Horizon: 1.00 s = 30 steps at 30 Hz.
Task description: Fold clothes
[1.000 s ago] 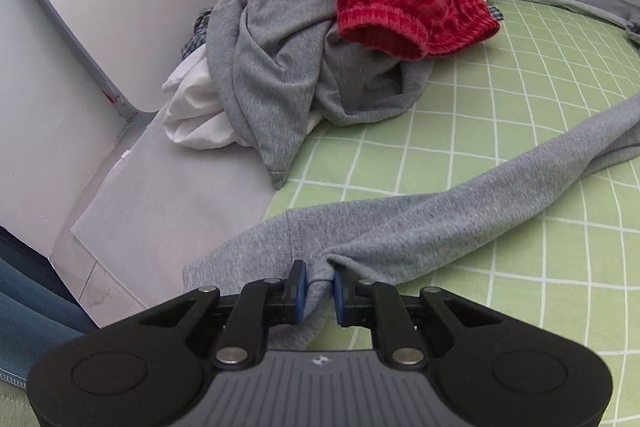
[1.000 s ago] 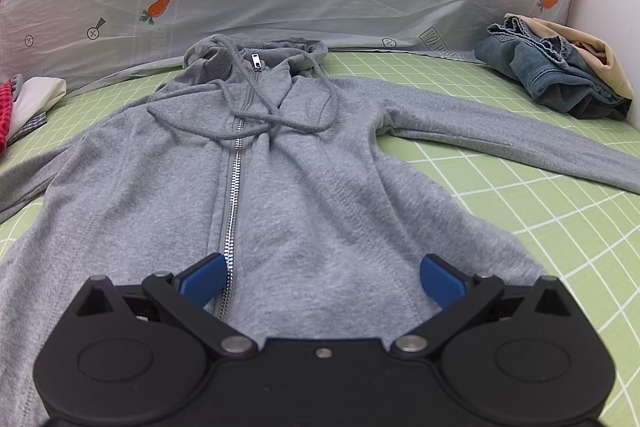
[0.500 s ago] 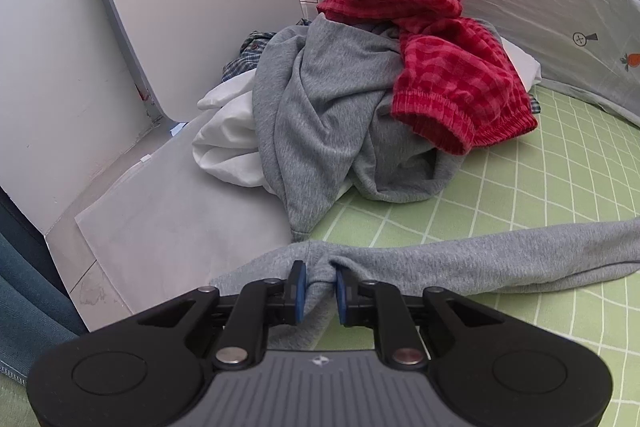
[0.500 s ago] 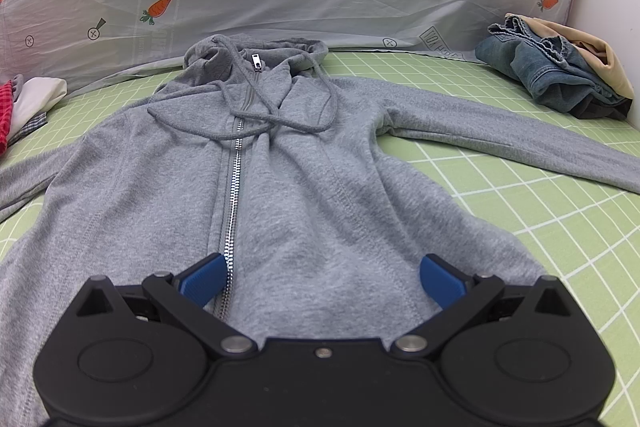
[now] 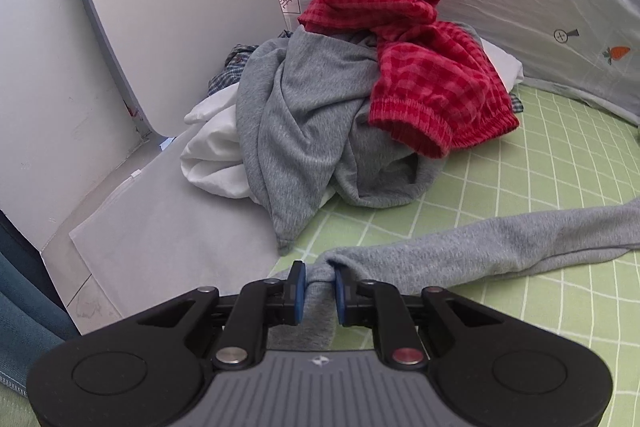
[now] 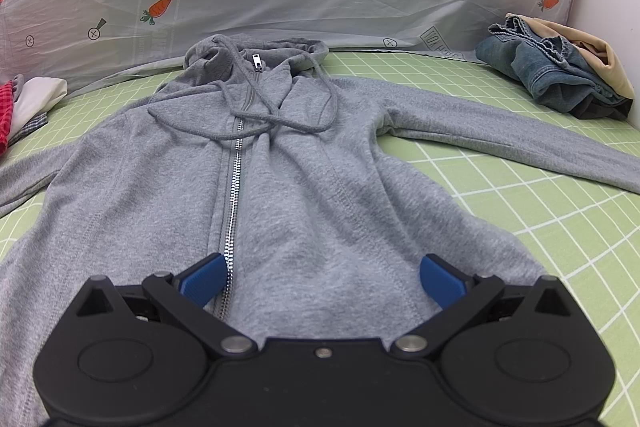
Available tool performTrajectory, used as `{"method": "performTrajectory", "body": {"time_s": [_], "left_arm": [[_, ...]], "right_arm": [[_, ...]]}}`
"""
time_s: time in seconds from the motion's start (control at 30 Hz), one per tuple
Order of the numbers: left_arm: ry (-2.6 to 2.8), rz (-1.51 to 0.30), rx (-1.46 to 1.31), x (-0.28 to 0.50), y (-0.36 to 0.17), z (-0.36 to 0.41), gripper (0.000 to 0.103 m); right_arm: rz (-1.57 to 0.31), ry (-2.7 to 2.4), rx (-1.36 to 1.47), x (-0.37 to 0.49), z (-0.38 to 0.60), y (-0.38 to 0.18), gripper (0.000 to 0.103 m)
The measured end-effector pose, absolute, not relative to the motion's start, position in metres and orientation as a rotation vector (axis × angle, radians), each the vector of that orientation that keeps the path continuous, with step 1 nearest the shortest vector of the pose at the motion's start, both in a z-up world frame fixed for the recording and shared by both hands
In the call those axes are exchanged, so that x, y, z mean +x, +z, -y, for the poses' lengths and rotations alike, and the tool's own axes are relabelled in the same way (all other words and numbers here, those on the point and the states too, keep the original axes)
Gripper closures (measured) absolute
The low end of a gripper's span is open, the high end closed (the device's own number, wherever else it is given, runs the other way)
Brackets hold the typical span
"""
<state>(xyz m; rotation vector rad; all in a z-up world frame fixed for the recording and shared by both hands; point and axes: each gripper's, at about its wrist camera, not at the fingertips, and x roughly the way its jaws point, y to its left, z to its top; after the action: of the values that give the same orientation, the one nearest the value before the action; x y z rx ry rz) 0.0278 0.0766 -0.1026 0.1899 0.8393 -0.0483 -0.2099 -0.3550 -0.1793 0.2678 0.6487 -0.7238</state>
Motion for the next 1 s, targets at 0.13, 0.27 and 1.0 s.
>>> {"method": "performTrajectory", "body": {"time_s": [0.13, 0.27, 1.0], "left_arm": [[-0.072, -0.925, 0.177, 0.012, -0.127, -0.082, 0.084], [-0.069, -0.964, 0.181, 0.003, -0.141, -0.08, 0.082], [-0.076, -0.855, -0.055, 0.007, -0.085, -0.131, 0.035]], "right_arm": [[-0.649, -0.723, 0.267, -0.21, 0.355, -0.179, 0.0], [-0.652, -0.721, 0.266, -0.209, 0.356, -0.178, 0.0], [-0.628, -0.42, 0.379, -0.045, 0.26, -0.115, 0.0]]}}
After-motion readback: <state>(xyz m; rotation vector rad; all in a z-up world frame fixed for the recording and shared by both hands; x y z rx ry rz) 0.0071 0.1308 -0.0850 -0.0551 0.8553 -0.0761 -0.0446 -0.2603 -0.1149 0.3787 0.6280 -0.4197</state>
